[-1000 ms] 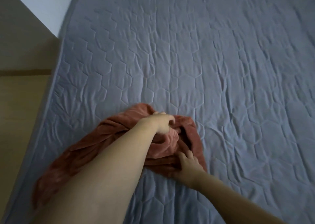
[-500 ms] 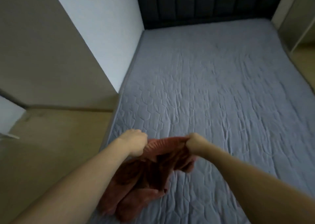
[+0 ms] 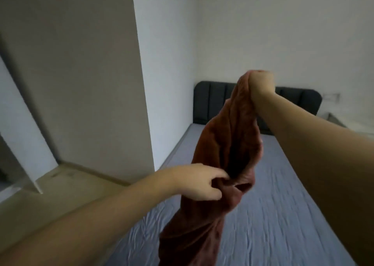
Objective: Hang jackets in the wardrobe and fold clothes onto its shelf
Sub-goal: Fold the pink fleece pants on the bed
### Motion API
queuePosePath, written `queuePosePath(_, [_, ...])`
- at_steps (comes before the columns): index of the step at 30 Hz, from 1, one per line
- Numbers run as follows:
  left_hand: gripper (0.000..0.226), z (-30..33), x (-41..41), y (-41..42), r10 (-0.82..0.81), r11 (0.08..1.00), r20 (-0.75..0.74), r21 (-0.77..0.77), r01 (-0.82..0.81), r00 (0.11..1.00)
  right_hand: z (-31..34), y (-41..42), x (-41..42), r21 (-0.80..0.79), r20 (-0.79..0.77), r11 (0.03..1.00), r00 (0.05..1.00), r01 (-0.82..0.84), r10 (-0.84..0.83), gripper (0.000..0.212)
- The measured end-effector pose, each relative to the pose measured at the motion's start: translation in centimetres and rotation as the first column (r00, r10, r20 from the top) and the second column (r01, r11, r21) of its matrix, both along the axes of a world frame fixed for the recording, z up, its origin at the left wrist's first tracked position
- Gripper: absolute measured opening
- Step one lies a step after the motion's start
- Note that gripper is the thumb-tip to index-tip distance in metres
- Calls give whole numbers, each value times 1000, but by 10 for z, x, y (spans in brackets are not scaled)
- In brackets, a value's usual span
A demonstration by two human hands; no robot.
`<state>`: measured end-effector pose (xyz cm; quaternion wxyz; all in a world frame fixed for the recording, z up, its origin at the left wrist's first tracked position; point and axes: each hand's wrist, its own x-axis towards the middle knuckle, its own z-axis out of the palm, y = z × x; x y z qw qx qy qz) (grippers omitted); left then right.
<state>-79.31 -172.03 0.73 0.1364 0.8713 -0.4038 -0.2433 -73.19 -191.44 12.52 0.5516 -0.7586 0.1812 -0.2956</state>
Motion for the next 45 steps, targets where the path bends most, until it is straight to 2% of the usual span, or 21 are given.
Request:
queuePosePath(2, [47, 9, 2, -10, 87, 995, 584, -98, -36, 807, 25, 7, -9, -17, 74, 1000, 997, -1, 2, 15])
queuePosePath(4, [59, 14, 4, -27, 107, 987, 772, -161, 30, 626, 41, 12, -16, -75, 122, 997, 992, 31, -21, 14])
queuePosePath(7, [68, 7, -4, -60, -59, 969, 789, -101, 224, 611, 58, 9, -23, -136, 110, 988, 992, 71, -56, 23])
queuePosePath(10, [79, -11, -6, -76, -107, 993, 577, 17, 119, 810, 67, -16, -37, -123, 129, 987, 988, 102, -86, 20])
queuePosePath(12, [75, -6, 7, -70, -105, 991, 508, 129, 44, 855, 67, -43, -49, -98, 132, 989, 986, 114, -100, 18])
queuePosePath(14, [60, 15, 31, -52, -20, 998, 516, 61, -13, 857, 63, -72, -63, -154, 152, 971, 975, 183, -160, 21])
queuePosePath(16, [49, 49, 60, -28, 120, 993, 584, -82, -89, 803, 59, -99, -79, -358, 212, 898, 959, 255, -188, 23])
queuePosePath(18, [34, 84, 85, -6, 221, 975, 728, -167, -145, 649, 57, -120, -96, -667, 160, 722, 982, 184, -103, 24])
queuePosePath(20, [19, 113, 101, 7, 313, 950, 807, -274, -153, 500, 60, -133, -114, -938, -23, 348, 998, 2, -66, 20])
queuePosePath(22, [6, 137, 105, 8, 383, 919, 792, -378, -111, 475, 62, -136, -125, -989, -131, -50, 979, -140, -155, 16])
queuePosePath(23, [10, 147, 102, 4, 399, 908, 775, -409, -94, 489, 60, -135, -126, -973, -132, -163, 971, -166, -197, 21])
queuePosePath(25, [20, 159, 93, -4, 405, 895, 759, -442, -53, 509, 56, -128, -126, -963, -116, -208, 960, -171, -254, 43])
queuePosePath(28, [24, 159, 79, -7, 403, 896, 819, -445, 7, 409, 50, -127, -124, -973, -114, -140, 915, -181, -387, 59])
queuePosePath(31, [43, 151, 71, -1, 386, 921, 889, -384, -60, 247, 46, -122, -119, -986, -169, 77, 871, -150, -461, 43])
queuePosePath(34, [42, 152, 65, 10, 438, 889, 887, -403, -218, 147, 41, -104, -116, -953, -146, 301, 917, -30, -371, 27])
queuePosePath(37, [35, 152, 58, 30, 522, 819, 849, -475, -323, 76, 39, -93, -125, -933, 8, 334, 934, 135, -357, 17])
queuePosePath(38, [33, 149, 55, 40, 532, 812, 846, -496, -309, 41, 38, -89, -129, -895, 38, 406, 937, 187, -347, 17])
queuePosePath(40, [27, 142, 50, 58, 508, 830, 861, -496, -253, -21, 34, -71, -136, -640, 57, 749, 983, 170, -175, 17])
queuePosePath(41, [24, 140, 48, 63, 485, 845, 873, -483, -231, -53, 31, -59, -139, -434, 57, 900, 998, 44, -21, 15])
queuePosePath(42, [21, 140, 47, 66, 469, 854, 880, -472, -218, -66, 27, -45, -140, -239, 65, 962, 986, -134, 153, 18])
queuePosePath(45, [14, 137, 45, 74, 514, 846, 857, -500, -185, 35, 8, -16, -143, 89, 115, 895, 897, -437, 426, 16])
